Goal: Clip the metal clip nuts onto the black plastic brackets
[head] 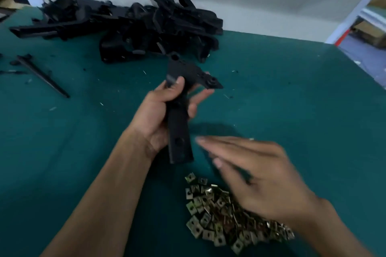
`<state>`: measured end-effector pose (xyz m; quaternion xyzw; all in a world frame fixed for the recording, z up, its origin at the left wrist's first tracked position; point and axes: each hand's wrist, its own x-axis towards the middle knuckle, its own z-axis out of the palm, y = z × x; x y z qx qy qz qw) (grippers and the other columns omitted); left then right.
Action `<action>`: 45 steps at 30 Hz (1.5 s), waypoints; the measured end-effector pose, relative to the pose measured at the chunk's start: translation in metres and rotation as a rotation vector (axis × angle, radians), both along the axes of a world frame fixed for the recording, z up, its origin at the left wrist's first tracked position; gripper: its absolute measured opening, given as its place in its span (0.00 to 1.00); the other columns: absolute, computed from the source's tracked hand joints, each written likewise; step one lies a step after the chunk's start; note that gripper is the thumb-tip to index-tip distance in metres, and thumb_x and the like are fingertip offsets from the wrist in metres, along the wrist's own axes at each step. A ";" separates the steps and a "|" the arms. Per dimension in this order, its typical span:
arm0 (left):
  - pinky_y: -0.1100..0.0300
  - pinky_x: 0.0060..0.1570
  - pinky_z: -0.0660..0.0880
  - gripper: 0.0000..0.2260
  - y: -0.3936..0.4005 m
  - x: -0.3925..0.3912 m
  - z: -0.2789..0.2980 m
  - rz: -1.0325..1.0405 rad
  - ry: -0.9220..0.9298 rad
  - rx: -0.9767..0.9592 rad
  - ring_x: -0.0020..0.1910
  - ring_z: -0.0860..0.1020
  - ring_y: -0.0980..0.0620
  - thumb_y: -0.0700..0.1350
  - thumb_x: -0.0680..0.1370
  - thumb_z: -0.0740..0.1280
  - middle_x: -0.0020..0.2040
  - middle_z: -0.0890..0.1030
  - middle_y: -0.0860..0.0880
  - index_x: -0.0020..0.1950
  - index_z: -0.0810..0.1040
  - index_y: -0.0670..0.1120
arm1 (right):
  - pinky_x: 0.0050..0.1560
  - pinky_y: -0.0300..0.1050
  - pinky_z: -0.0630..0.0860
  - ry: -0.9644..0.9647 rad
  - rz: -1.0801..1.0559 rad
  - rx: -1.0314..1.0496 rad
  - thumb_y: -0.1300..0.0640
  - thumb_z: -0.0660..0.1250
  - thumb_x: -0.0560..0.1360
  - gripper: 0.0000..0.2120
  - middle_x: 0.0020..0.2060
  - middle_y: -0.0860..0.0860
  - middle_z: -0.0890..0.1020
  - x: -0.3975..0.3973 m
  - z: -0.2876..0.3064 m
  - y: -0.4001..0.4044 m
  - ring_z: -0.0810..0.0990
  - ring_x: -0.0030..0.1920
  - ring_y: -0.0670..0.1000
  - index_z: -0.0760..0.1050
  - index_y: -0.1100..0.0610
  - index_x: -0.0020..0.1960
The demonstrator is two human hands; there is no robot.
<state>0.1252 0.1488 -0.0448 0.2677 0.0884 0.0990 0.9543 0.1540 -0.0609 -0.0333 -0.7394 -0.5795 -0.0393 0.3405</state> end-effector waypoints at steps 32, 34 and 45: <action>0.59 0.26 0.69 0.09 -0.011 0.004 -0.014 -0.172 -0.022 0.680 0.26 0.65 0.52 0.53 0.76 0.73 0.32 0.68 0.51 0.39 0.76 0.53 | 0.37 0.49 0.73 0.493 -0.164 -0.339 0.58 0.77 0.73 0.09 0.40 0.45 0.77 0.013 -0.013 -0.065 0.74 0.37 0.53 0.79 0.47 0.42; 0.60 0.25 0.68 0.09 -0.012 0.004 -0.014 -0.169 -0.016 0.683 0.25 0.66 0.52 0.54 0.76 0.73 0.32 0.68 0.51 0.39 0.76 0.53 | 0.39 0.52 0.74 0.490 -0.144 -0.327 0.54 0.75 0.74 0.08 0.40 0.45 0.77 0.015 -0.018 -0.063 0.75 0.37 0.54 0.77 0.45 0.43; 0.61 0.23 0.65 0.08 -0.013 0.006 -0.015 -0.155 0.007 0.711 0.24 0.65 0.52 0.53 0.74 0.74 0.31 0.69 0.51 0.41 0.77 0.52 | 0.45 0.40 0.79 1.332 -0.135 0.490 0.70 0.70 0.70 0.09 0.38 0.55 0.86 0.060 -0.022 0.009 0.83 0.39 0.50 0.80 0.64 0.50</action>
